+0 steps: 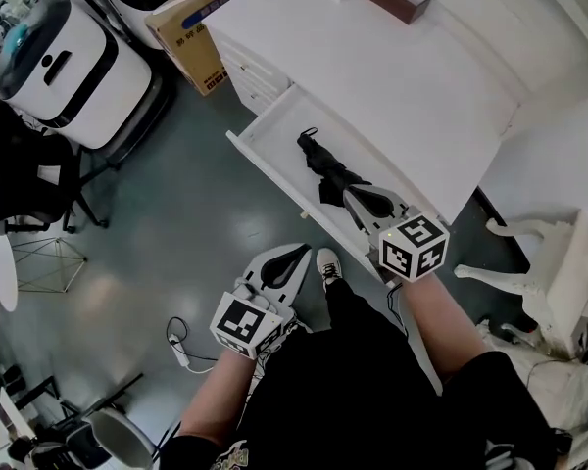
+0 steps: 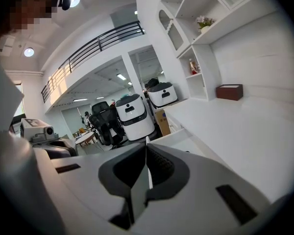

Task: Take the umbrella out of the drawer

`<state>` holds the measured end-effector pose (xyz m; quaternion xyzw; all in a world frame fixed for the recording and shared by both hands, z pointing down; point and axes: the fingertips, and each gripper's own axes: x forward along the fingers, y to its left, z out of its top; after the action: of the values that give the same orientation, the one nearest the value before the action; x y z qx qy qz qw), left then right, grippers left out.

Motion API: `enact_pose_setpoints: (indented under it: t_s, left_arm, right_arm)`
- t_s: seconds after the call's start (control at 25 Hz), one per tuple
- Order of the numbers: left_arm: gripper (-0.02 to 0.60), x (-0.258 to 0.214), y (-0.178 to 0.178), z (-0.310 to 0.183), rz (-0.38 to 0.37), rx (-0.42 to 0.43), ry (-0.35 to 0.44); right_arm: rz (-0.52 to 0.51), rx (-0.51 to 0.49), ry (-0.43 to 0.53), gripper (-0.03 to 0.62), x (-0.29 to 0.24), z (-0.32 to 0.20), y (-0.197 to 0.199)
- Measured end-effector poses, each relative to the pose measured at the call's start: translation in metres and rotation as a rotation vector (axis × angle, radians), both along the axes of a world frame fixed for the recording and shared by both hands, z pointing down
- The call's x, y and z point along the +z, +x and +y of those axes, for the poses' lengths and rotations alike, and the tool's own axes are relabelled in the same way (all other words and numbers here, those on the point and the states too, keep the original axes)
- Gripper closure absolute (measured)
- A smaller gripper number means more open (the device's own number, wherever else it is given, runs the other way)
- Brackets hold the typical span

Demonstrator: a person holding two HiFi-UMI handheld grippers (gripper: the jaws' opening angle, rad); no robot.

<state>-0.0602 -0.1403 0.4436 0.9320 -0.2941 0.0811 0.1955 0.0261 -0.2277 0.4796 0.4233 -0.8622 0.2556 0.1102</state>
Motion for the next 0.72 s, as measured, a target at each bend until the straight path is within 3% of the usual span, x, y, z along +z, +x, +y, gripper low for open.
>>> enact_pose_setpoints:
  t_s: [0.56,0.68,0.72]
  left_arm:
    - [0.577,0.04,0.034,-0.015,0.001,0.043,-0.096]
    - [0.577,0.048,0.039,-0.016,0.019,0.043,-0.102]
    - [0.577,0.05,0.041,-0.016,0.018,0.048,-0.11]
  right_arm:
    - [0.045,-0.026,-0.133,0.585,0.085,-0.048,0.013]
    - [0.054,-0.036,-0.162,0.505,0.102,-0.054,0.016]
    - [0.059,-0.038,-0.171,0.505,0.108,-0.057,0.016]
